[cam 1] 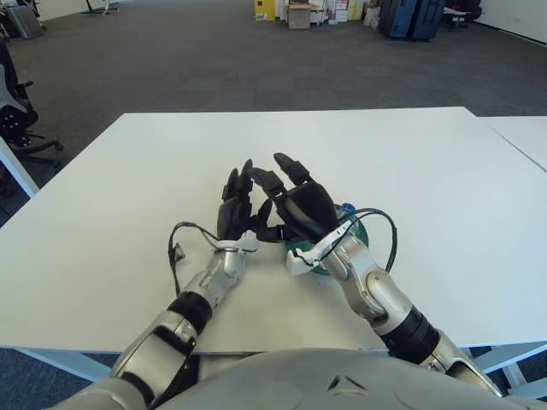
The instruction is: Put the bottle into the plate.
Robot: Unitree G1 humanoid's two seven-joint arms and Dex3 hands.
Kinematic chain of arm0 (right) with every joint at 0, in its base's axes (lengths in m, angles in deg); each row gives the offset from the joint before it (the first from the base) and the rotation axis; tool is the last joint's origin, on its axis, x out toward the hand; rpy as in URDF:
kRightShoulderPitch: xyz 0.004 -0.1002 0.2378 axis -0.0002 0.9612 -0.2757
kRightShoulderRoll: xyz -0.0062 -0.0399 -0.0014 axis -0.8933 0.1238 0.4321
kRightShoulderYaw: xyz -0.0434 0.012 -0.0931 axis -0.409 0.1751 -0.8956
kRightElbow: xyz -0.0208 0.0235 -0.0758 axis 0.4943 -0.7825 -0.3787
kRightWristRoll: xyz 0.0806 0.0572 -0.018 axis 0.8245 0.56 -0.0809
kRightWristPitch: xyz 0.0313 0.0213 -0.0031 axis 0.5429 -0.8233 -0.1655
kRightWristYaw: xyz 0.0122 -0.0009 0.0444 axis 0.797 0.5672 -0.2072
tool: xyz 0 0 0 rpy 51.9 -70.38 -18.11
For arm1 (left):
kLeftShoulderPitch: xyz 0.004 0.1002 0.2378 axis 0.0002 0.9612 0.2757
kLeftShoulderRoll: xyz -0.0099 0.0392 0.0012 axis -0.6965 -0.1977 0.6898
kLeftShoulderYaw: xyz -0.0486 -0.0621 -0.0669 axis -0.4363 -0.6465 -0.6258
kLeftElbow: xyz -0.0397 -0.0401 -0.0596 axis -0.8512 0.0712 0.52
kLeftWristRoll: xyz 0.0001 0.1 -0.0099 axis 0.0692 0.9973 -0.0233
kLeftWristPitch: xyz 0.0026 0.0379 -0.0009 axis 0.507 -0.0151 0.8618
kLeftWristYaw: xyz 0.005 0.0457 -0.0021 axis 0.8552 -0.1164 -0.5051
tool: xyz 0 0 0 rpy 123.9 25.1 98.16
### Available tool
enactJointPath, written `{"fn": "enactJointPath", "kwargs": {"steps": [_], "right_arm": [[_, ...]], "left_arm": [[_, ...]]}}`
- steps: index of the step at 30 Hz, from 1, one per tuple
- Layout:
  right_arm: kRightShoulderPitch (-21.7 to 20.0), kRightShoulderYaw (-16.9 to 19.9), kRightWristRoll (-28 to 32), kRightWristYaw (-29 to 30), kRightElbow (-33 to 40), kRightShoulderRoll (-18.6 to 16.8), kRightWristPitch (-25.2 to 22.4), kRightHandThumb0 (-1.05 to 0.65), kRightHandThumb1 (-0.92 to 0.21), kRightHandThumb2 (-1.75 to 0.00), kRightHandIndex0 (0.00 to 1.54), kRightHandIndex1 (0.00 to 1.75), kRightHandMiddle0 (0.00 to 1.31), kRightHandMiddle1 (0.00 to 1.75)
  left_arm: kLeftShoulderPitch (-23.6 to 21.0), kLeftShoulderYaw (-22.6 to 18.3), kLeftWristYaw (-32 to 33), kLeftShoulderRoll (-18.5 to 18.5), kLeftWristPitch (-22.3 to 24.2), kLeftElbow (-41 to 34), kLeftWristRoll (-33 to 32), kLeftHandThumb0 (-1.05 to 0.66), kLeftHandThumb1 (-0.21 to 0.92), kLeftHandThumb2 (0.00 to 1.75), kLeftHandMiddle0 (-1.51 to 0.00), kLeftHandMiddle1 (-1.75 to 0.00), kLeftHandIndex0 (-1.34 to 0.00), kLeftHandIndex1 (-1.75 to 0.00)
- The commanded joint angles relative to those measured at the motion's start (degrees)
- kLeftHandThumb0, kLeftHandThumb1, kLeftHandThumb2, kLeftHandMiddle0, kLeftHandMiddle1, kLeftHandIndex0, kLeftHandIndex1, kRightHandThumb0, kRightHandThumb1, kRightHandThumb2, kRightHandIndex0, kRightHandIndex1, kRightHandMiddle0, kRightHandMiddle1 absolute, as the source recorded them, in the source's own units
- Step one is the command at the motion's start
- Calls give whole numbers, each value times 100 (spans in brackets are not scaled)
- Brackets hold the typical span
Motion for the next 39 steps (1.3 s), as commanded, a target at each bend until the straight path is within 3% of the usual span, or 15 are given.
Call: {"fn": "enactJointPath", "kwargs": {"steps": [1,15,20,27,31,34,37,39], "right_arm": [[-374,209,281,-235,59,179,169,-105,-92,-80,0,0,0,17],[-424,350,504,-63,-24,242,438,-105,-92,-85,0,0,0,23],[-415,398,513,65,-63,242,490,-105,-92,-86,0,0,0,28],[-440,487,462,332,-153,246,528,-105,-92,-87,0,0,0,30],[-478,579,444,587,-266,200,496,-105,-92,-86,0,0,0,33],[-605,792,588,881,-528,143,468,-105,-92,-85,0,0,0,35],[-844,1347,1323,1264,-1049,-82,539,-102,-92,-85,1,1,0,42],[-932,1532,1625,1408,-1259,-171,606,-99,-92,-83,6,3,0,48]], "left_arm": [[621,-699,-1536,237,-668,371,-1472,-93,92,91,-4,-2,0,0],[625,-1639,-2955,623,315,127,-2331,-91,92,94,-11,-6,-4,-2],[611,-1881,-3271,751,612,-3,-2482,-92,92,92,-17,-9,0,-35],[611,-2142,-3383,950,609,-31,-2471,-94,92,86,-19,-11,0,-47],[463,-2327,-3431,1072,379,233,-2479,-93,92,84,-24,-21,0,-83],[323,-2495,-3572,1069,189,563,-2516,-91,92,86,-21,-39,0,-99],[284,-2602,-3709,1014,160,742,-2506,-90,92,90,-18,-50,0,-106],[247,-2639,-3743,1011,154,808,-2472,-89,92,92,-17,-54,0,-108]]}}
